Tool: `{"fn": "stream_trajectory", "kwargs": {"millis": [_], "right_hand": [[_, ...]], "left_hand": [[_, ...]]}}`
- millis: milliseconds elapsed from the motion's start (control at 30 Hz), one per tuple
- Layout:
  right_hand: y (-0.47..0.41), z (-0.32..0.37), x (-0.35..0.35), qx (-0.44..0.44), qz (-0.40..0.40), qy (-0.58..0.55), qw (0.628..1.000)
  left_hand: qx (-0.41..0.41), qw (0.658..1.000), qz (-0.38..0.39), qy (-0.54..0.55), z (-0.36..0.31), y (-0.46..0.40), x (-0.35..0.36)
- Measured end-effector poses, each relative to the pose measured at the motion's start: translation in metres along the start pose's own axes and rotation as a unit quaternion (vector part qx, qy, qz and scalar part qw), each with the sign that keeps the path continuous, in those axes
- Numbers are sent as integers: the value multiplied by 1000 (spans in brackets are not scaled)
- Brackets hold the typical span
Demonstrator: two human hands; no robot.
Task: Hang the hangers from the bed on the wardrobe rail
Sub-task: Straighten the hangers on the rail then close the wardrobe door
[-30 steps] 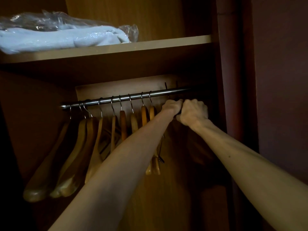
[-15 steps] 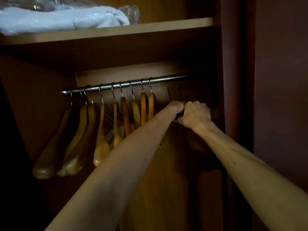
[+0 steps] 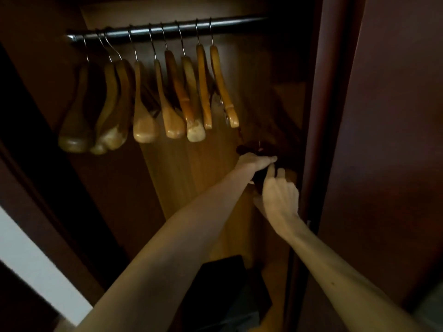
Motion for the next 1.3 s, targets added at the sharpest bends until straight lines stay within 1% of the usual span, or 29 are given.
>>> {"fn": "stream_trajectory", "kwargs": {"millis": [67, 133, 200, 267, 333, 367, 400, 433, 500, 567, 667, 733, 800, 933, 1033, 1133, 1233, 1267, 1300], "right_hand": [[20, 6, 12, -27, 24, -25, 999], [39, 12, 21, -71, 57, -78, 993], [58, 19, 28, -117, 94, -142, 978], [78, 26, 36, -170, 154, -201, 952], [88, 28, 43, -203, 221, -248, 921], [86, 27, 43, -208, 238, -261, 912], [79, 24, 44, -208, 235, -268, 911], [67, 22, 43, -207, 214, -265, 917], [42, 19, 40, -209, 163, -231, 936], [20, 23, 40, -227, 140, -193, 944], [5, 39, 41, -287, 148, -142, 936], [8, 54, 44, -329, 175, -111, 921], [14, 66, 46, -351, 213, -104, 906], [31, 76, 46, -353, 274, -99, 889], [47, 76, 52, -336, 317, -95, 882], [66, 72, 60, -308, 382, -123, 863], [79, 72, 58, -289, 389, -167, 859], [78, 69, 59, -264, 386, -191, 863], [77, 64, 60, -230, 387, -216, 867]], "left_hand": [[10, 999, -29, 15, 23, 3, -6], [16, 997, -64, 37, 46, 11, -17], [19, 994, -87, 60, 70, 19, -30], [23, 993, -92, 69, 90, 27, -43], [27, 996, -65, 56, 106, 37, -54], [34, 998, -43, 43, 111, 43, -59], [44, 999, -20, 23, 114, 48, -64], [53, 999, 2, 0, 117, 52, -70], [67, 996, 47, -44, 123, 59, -80], [76, 990, 96, -67, 128, 66, -87], [92, 974, 171, -119, 132, 81, -91], [103, 962, 200, -153, 135, 89, -98], [103, 955, 218, -171, 139, 94, -107], [105, 938, 241, -226, 143, 107, -117], [129, 924, 235, -271, 143, 111, -118], [164, 915, 205, -307, 146, 111, -118], [165, 924, 178, -295, 154, 110, -116], [179, 927, 147, -294, 152, 110, -117], [203, 928, 91, -298, 146, 111, -120]]}}
Point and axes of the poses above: each hand's wrist, its own y-axis away from the middle knuckle, its own x-axis out of the palm, z = x × y, the point moved 9 cm from there along -y, towards the middle knuckle, and after that the axes turned 3 degrees about x, right-handed, at the moved point
